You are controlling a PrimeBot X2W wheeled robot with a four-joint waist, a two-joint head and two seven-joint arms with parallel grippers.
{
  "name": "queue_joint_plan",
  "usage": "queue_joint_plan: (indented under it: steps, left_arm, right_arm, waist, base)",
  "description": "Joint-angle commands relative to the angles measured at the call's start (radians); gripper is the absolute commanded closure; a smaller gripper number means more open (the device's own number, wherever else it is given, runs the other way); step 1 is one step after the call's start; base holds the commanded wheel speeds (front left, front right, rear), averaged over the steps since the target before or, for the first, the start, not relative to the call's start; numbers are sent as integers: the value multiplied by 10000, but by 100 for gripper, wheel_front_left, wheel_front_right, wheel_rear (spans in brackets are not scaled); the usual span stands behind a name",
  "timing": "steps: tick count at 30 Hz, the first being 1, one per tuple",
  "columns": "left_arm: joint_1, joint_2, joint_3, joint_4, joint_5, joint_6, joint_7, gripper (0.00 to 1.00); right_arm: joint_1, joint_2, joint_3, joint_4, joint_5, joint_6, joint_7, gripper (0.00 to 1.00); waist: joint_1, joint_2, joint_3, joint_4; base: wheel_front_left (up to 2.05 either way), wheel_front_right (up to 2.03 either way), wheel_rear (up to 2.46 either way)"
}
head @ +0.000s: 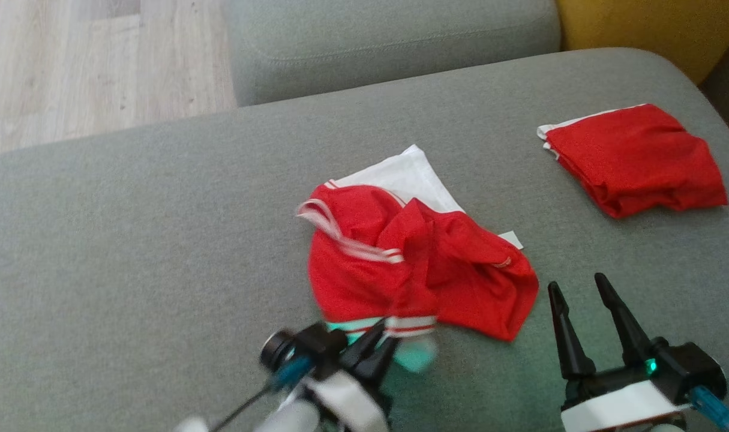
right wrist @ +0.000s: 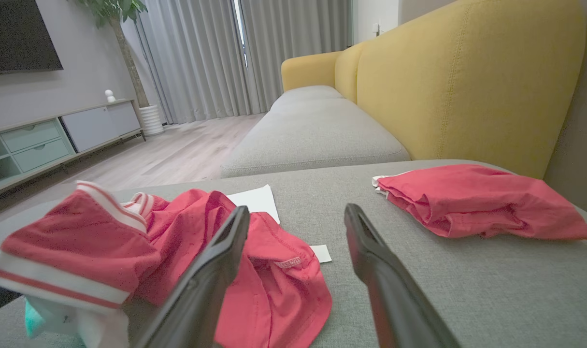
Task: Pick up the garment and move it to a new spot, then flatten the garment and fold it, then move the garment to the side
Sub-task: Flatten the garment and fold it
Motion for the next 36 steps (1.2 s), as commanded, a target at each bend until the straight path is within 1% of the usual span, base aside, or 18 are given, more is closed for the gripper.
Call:
queue_joint_plan:
  steps: [1, 3, 6, 9, 12, 14, 16, 19, 20, 24, 27, 29, 30, 31, 32, 33, 36]
  left_arm:
    - [-1277, 235, -357, -615, -351, -54, 280, 100]
    - [-2132, 476, -956, -1037, -853, -55, 682, 100]
    - [-3426, 838, -1156, -1768, -1714, -55, 1180, 100]
    - [-4631, 1126, -914, -2305, -2474, -56, 1613, 100]
    - [-5693, 1191, -514, -2497, -3200, -56, 1835, 100]
    - [-6249, 1237, -189, -2328, -3536, -56, 1975, 100]
    - [-6574, 1437, -3, -1874, -3603, 41, 2255, 100]
    - [-6261, 1813, 121, -975, -3925, 410, 2881, 100]
    - [-6261, 1813, 121, -975, -3925, 410, 2881, 100]
    - [-4939, 2432, -208, 138, -4358, 631, 3851, 100]
    - [-4064, 2810, -225, 729, -4401, 845, 3622, 100]
    - [-3633, 2978, -86, 996, -4290, 1071, 2937, 100]
    - [-3400, 3012, 15, 1110, -4302, 1155, 2580, 87]
    - [-3156, 3028, 152, 1220, -4387, 1253, 2283, 63]
    - [-2933, 3070, 283, 1301, -4438, 1360, 1977, 3]
    - [-2740, 3140, 436, 1351, -4442, 1504, 1582, 0]
    - [-2161, 3378, 859, 1382, -4344, 2023, 361, 0]
  right_arm:
    - [-337, -57, 265, -295, 80, -7, -65, 0]
    - [-316, 16, 301, -286, 74, -7, -65, 0]
    - [-282, 140, 327, -269, 76, -7, -65, 0]
    - [-257, 238, 333, -260, 73, -7, -65, 0]
    - [-262, 307, 361, -254, 65, -7, -65, 0]
    - [-279, 342, 331, -255, 55, -7, -65, 0]
    - [-292, 370, 299, -272, 45, -7, -65, 0]
    - [-299, 401, 282, -299, 35, -7, -65, 0]
    - [-299, 401, 282, -299, 35, -7, -65, 0]
    - [-266, 430, 260, -299, 25, -7, -65, 0]
    - [-326, 428, 302, -317, 29, -7, -65, 0]
    - [-359, 409, 320, -329, 35, -7, -65, 0]
    - [-357, 393, 321, -330, 31, -7, -65, 0]
    - [-341, 377, 309, -337, 30, -7, -65, 0]
    - [-309, 359, 275, -347, 29, -7, -65, 0]
    - [-267, 338, 226, -358, 23, -7, -65, 0]
    - [-136, 269, 132, -374, -6, -7, -65, 0]
  waist:
    - [0, 0, -134, -105]
    - [0, 0, -226, -172]
    - [0, 0, -306, -277]
    - [0, 0, -307, -368]
    - [0, 0, -283, -488]
    - [0, 0, -268, -560]
    - [0, 0, -246, -606]
    - [0, 0, -198, -651]
    - [0, 0, -198, -651]
    - [0, 0, -78, -649]
    - [0, 0, 70, -661]
    - [0, 0, 137, -645]
    - [0, 0, 146, -626]
    - [0, 0, 142, -603]
    - [0, 0, 135, -565]
    - [0, 0, 124, -514]
    - [0, 0, 80, -324]
  base:
    - [0, 0, 0]
    - [0, 0, 0]
    - [0, 0, 0]
    - [0, 0, 0]
    - [0, 0, 0]
    - [0, 0, 0]
    - [0, 0, 0]
    - [0, 0, 0]
    - [0, 0, 0]
    - [0, 0, 0]
    - [0, 0, 0]
    - [0, 0, 0]
    - [0, 0, 0]
    - [0, 0, 0]
    - [0, 0, 0]
    - [0, 0, 0]
    - [0, 0, 0]
